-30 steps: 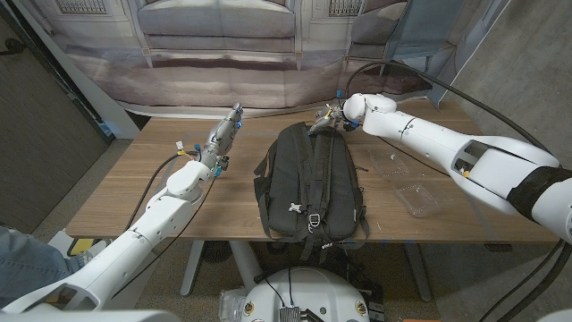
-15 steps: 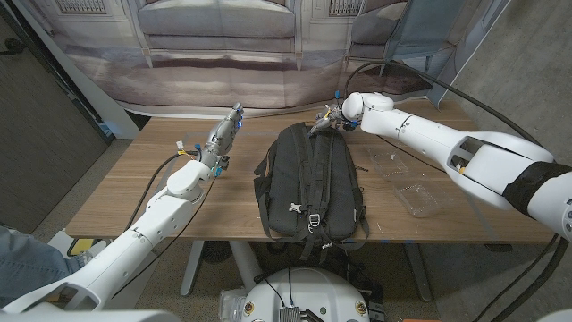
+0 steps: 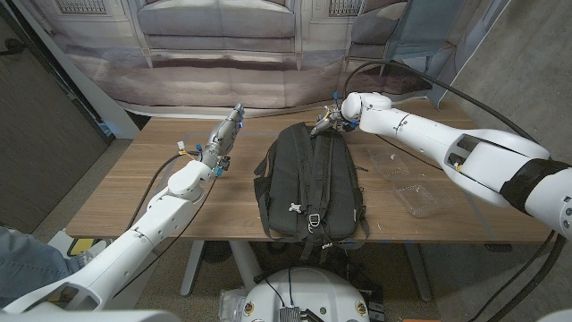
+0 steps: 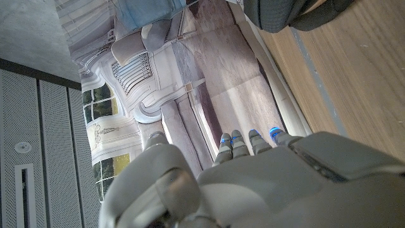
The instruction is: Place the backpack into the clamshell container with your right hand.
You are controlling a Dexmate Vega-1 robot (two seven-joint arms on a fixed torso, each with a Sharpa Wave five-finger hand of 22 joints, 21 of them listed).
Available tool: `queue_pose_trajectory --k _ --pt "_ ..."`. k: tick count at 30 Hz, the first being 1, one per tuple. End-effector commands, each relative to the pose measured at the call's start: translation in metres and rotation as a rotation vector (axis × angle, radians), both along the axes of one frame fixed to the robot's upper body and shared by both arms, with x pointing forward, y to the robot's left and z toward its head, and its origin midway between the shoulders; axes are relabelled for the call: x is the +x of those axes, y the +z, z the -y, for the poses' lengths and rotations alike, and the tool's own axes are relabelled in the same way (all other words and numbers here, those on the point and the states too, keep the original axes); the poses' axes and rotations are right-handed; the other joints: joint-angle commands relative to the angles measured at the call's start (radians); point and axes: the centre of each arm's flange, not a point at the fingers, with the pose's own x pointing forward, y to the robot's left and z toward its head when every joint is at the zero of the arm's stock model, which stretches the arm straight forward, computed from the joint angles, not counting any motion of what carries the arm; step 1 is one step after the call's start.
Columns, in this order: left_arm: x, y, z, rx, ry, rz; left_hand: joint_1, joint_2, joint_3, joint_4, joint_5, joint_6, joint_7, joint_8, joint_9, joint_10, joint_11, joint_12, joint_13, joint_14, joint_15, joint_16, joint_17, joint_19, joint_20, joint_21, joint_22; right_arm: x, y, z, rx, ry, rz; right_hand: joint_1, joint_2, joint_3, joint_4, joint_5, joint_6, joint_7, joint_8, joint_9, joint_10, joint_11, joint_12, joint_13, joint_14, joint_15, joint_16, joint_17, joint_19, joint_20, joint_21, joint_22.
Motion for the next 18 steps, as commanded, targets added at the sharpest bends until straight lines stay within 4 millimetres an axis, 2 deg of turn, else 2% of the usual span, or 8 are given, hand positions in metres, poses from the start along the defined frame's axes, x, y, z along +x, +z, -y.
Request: queue_pose_trajectory --k 1,7,8,14,15,18 --pt "-0.0005 0.0002 0.0023 0.000 -0.004 0.000 0.000 0.007 -0.006 0.000 0.000 0.005 0.004 0.002 0.002 0.001 -0.003 0.005 0.003 0.002 0.003 0.001 0.003 -0.019 0.005 0.002 0.004 0.0024 -0.0013 0.0002 -0.014 -0.021 -0.017 0.017 0.004 0.004 0.002 0.010 0.041 -0.006 0.016 0.004 0.039 -0.013 0.010 0.003 0.049 -0.012 0.010 0.003 0.048 -0.006 0.015 0.003" --pt "-0.0009 0.0003 0.0029 0.004 -0.002 -0.001 0.000 0.007 -0.006 0.000 0.000 0.005 0.004 0.002 0.002 0.000 -0.003 0.005 0.003 0.003 0.004 0.001 0.002 -0.020 0.006 0.002 0.004 0.0036 -0.0010 -0.0019 -0.031 -0.035 -0.026 0.041 0.009 0.013 -0.002 0.011 0.104 -0.016 0.028 0.005 0.125 -0.039 0.033 0.005 0.137 -0.048 0.022 0.006 0.098 -0.037 0.021 0.005" --pt "-0.0009 0.0004 0.0030 0.004 -0.002 -0.001 0.001 0.008 -0.007 0.000 0.000 0.005 0.005 0.002 0.002 0.000 -0.004 0.005 0.003 0.002 0.004 0.001 0.002 -0.020 0.006 0.002 0.004 0.0036 -0.0008 -0.0023 -0.032 -0.037 -0.025 0.044 0.009 0.013 -0.002 0.011 0.115 -0.015 0.030 0.006 0.144 -0.051 0.038 0.006 0.148 -0.053 0.023 0.007 0.106 -0.040 0.022 0.006" --pt "-0.0019 0.0020 0.0031 0.008 -0.002 0.002 0.001 0.008 -0.007 0.000 0.000 0.005 0.004 0.001 0.002 0.000 -0.003 0.005 0.003 0.003 0.004 0.001 0.002 -0.020 0.006 0.003 0.004 0.0032 0.0001 -0.0036 -0.028 -0.035 -0.005 0.079 0.019 0.029 -0.009 0.011 0.147 -0.010 0.032 0.008 0.263 -0.088 0.076 0.011 0.185 -0.083 0.020 0.009 0.113 -0.050 0.015 0.008" --pt "-0.0022 0.0022 0.0031 0.007 -0.001 0.003 0.001 0.008 -0.008 0.000 -0.001 0.005 0.004 0.001 0.002 0.000 -0.004 0.005 0.003 0.003 0.003 0.001 0.002 -0.020 0.007 0.003 0.004 0.0031 0.0004 -0.0037 -0.026 -0.033 0.000 0.091 0.022 0.034 -0.012 0.011 0.151 -0.008 0.032 0.009 0.289 -0.101 0.085 0.013 0.202 -0.092 0.023 0.009 0.119 -0.057 0.016 0.009" --pt "-0.0024 0.0028 0.0030 0.005 0.000 0.002 0.001 0.008 -0.008 0.000 -0.001 0.005 0.004 0.001 0.002 0.002 -0.005 0.005 0.003 0.004 0.004 0.001 0.002 -0.020 0.008 0.003 0.004 0.0027 0.0009 -0.0043 -0.023 -0.028 0.014 0.116 0.031 0.046 -0.016 0.011 0.168 -0.013 0.035 0.010 0.311 -0.110 0.094 0.021 0.248 -0.110 0.034 0.011 0.139 -0.072 0.020 0.011"
